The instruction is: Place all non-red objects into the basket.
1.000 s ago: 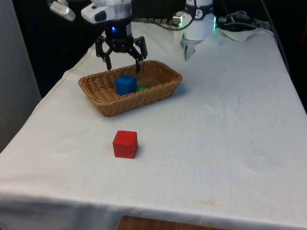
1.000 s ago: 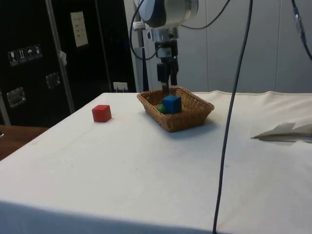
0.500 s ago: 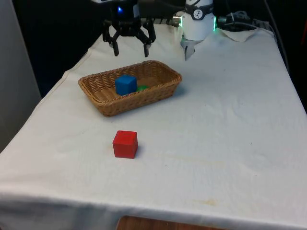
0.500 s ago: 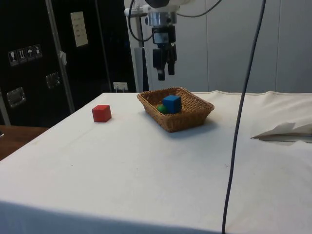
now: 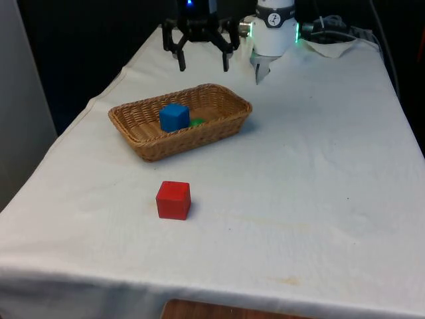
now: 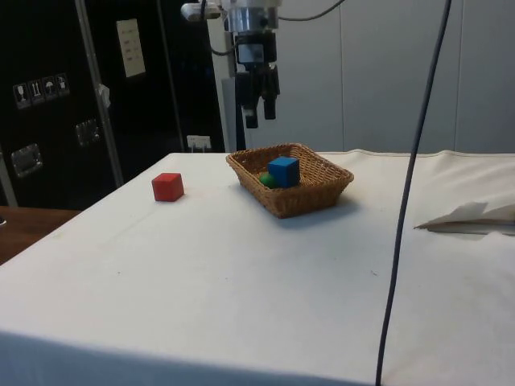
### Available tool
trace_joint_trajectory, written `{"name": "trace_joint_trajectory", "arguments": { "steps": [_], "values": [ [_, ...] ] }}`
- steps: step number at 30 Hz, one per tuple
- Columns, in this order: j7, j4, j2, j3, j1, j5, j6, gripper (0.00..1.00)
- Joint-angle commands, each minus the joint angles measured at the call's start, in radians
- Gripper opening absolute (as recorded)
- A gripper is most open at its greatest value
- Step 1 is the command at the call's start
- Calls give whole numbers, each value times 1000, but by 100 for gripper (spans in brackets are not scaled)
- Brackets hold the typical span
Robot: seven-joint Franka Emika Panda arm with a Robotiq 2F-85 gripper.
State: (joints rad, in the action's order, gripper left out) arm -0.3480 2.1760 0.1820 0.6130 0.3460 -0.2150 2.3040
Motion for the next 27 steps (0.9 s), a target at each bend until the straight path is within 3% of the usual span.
{"name": "trace_joint_trajectory", "arguments": {
  "steps": [1, 4, 5, 6, 12, 13, 15, 21, 22, 23, 27],
  "values": [
    [23, -1, -4, 0, 9, 16, -6, 100],
    [45, -3, -9, -20, 10, 21, -8, 100],
    [24, -1, -7, -20, 2, 7, -3, 100],
    [53, -4, -10, -28, 11, 22, -8, 100],
    [100, -14, -11, -79, 15, 22, -7, 100],
    [81, -10, -12, -79, 7, 9, -3, 100],
    [110, -16, -11, -90, 16, 22, -6, 100],
    [141, -22, -8, -128, 18, 20, -3, 100],
    [130, -20, -12, -135, 10, 9, -3, 100],
    [151, -23, -8, -140, 18, 20, -1, 100],
    [171, -24, -8, -166, 18, 21, 0, 100]
  ]
}}
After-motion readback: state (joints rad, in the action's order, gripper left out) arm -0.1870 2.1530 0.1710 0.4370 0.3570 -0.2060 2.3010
